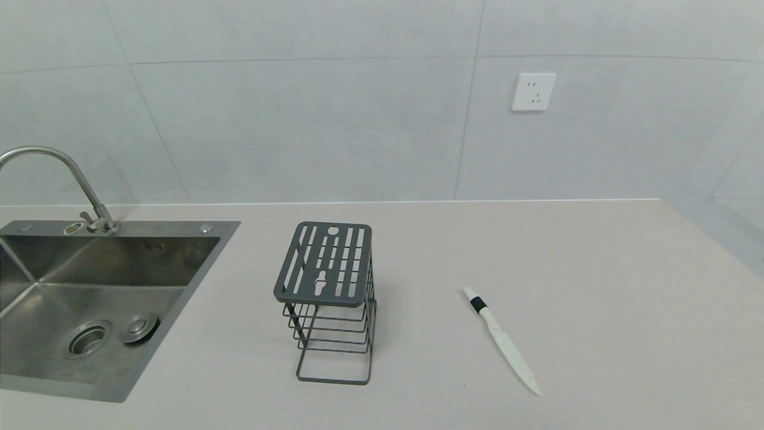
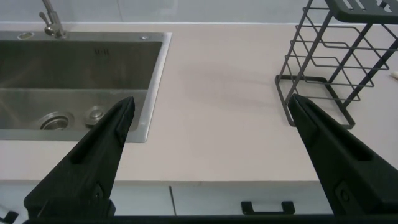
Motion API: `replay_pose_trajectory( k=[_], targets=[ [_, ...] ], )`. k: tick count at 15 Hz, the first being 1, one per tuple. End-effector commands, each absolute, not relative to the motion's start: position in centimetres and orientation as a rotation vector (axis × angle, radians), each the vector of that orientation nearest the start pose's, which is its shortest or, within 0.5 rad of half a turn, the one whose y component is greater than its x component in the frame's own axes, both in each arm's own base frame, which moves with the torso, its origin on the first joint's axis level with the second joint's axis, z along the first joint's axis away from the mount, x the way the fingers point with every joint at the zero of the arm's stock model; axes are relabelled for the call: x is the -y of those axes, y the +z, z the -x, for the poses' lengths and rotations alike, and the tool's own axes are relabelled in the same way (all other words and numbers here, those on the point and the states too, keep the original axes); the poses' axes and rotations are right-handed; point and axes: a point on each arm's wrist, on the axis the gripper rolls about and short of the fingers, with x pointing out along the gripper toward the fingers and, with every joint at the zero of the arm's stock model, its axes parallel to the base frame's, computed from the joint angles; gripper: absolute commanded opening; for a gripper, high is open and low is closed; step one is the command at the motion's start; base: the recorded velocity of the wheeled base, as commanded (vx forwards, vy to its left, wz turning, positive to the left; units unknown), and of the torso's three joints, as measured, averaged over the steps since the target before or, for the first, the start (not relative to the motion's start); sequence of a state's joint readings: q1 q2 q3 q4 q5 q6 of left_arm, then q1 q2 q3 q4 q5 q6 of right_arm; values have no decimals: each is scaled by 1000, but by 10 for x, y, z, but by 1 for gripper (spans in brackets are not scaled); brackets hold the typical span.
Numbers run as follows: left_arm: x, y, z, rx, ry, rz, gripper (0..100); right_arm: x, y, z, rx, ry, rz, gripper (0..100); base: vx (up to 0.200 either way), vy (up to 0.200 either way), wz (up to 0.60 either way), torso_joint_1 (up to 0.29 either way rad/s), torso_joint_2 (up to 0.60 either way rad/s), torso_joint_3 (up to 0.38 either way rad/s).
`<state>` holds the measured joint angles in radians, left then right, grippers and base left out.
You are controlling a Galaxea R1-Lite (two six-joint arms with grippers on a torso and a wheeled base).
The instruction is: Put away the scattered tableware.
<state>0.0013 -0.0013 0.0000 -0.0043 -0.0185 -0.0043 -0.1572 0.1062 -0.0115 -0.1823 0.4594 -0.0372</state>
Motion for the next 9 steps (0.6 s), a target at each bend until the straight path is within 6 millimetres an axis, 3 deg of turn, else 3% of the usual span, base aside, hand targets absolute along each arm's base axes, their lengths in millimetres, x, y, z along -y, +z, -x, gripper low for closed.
replay_pose_trajectory(
  k=[1,9],
  targets=[
    [0,76,23,5,-17,3,100,-13,110,13,58,389,56,100,0,0,0,0,0,0],
    [0,76,23,3,-17,3,100,-12,153,-13,-42,589,35,100,0,0,0,0,0,0]
  ],
)
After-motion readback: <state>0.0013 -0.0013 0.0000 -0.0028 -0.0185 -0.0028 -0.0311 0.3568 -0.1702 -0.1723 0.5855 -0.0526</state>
